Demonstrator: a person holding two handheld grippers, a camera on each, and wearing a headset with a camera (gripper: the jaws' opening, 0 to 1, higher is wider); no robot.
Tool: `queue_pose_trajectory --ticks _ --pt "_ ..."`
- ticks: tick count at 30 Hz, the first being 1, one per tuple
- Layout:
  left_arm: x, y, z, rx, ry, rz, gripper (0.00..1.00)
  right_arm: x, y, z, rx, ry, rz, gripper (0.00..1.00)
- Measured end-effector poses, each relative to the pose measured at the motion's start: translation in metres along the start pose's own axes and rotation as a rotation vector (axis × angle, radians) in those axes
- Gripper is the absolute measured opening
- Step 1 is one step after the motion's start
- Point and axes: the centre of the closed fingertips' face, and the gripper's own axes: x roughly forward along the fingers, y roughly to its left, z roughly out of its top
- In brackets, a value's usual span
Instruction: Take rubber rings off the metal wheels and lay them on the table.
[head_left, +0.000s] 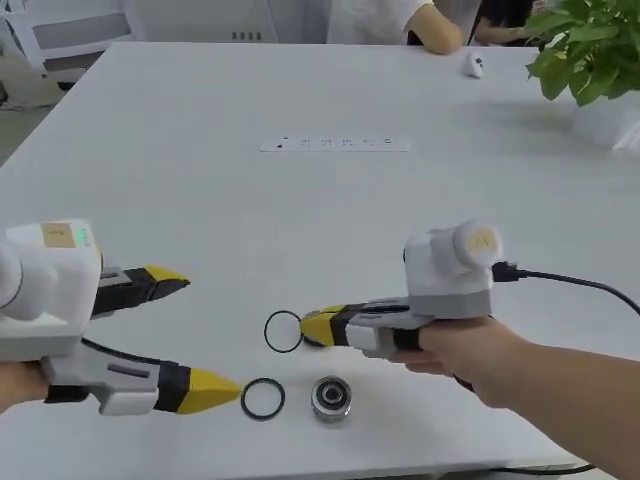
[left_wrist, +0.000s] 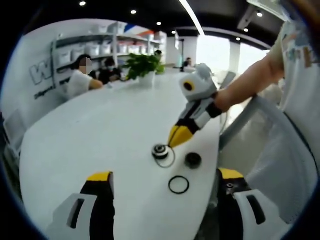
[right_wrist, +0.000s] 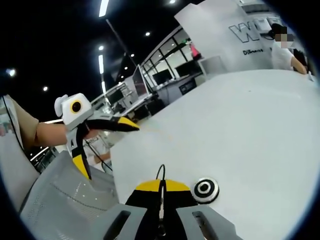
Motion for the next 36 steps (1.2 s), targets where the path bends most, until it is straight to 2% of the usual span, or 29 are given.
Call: queue_pose_trajectory --ticks 9,15,28,36 --pt "-0.009 0.001 -0.002 -0.014 -0.007 0.017 0.86 0.013 0.020 -0.018 -0.006 0.074 0.073 0.00" --pt "-0.013 0.001 -0.008 -0.023 0.006 0.020 0.86 0.021 0.030 -0.030 0.007 0.127 0.119 0.00" --pt "-0.014 -0.001 -0.015 -0.050 0.012 0.017 0.85 0.027 0.029 -0.049 0.023 0.205 0.128 0.00" --pt "-0.012 -0.002 -0.016 -0.055 0.017 0.014 0.85 0.026 0.023 -0.053 0.013 0.214 0.096 0.00"
